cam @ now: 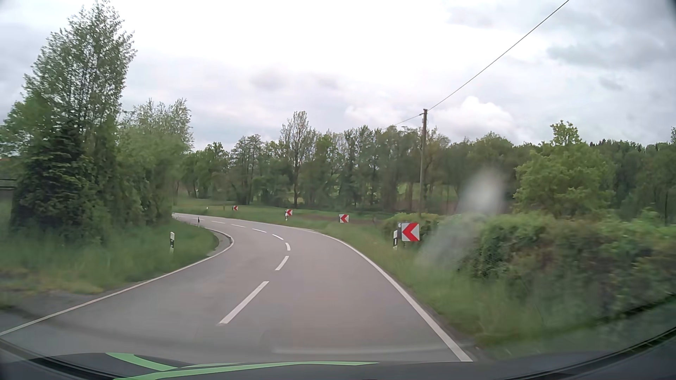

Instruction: Follow the waypoints while adhering to traffic rules and regulations

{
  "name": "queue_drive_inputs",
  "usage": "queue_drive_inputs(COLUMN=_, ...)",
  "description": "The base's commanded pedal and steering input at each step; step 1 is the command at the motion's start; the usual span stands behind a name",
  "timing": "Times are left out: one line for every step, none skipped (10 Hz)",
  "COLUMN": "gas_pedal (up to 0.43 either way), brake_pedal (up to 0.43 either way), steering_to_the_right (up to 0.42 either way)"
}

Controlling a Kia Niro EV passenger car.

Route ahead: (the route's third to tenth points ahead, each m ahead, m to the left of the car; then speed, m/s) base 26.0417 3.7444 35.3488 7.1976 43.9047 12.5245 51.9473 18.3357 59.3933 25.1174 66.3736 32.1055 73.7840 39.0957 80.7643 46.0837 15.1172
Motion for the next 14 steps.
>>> queue_drive_inputs(gas_pedal=0.0, brake_pedal=0.238, steering_to_the_right=-0.012)
queue_drive_inputs(gas_pedal=0.0, brake_pedal=0.238, steering_to_the_right=-0.013)
queue_drive_inputs(gas_pedal=0.0, brake_pedal=0.238, steering_to_the_right=-0.017)
queue_drive_inputs(gas_pedal=0.0, brake_pedal=0.232, steering_to_the_right=-0.026)
queue_drive_inputs(gas_pedal=0.0, brake_pedal=0.232, steering_to_the_right=-0.034)
queue_drive_inputs(gas_pedal=0.0, brake_pedal=0.226, steering_to_the_right=-0.039)
queue_drive_inputs(gas_pedal=0.0, brake_pedal=0.213, steering_to_the_right=-0.045)
queue_drive_inputs(gas_pedal=0.0, brake_pedal=0.207, steering_to_the_right=-0.056)
queue_drive_inputs(gas_pedal=0.0, brake_pedal=0.189, steering_to_the_right=-0.067)
queue_drive_inputs(gas_pedal=0.0, brake_pedal=0.165, steering_to_the_right=-0.074)
queue_drive_inputs(gas_pedal=0.0, brake_pedal=0.098, steering_to_the_right=-0.078)
queue_drive_inputs(gas_pedal=0.0, brake_pedal=0.012, steering_to_the_right=-0.081)
queue_drive_inputs(gas_pedal=0.0, brake_pedal=0.0, steering_to_the_right=-0.086)
queue_drive_inputs(gas_pedal=0.0, brake_pedal=0.0, steering_to_the_right=-0.089)
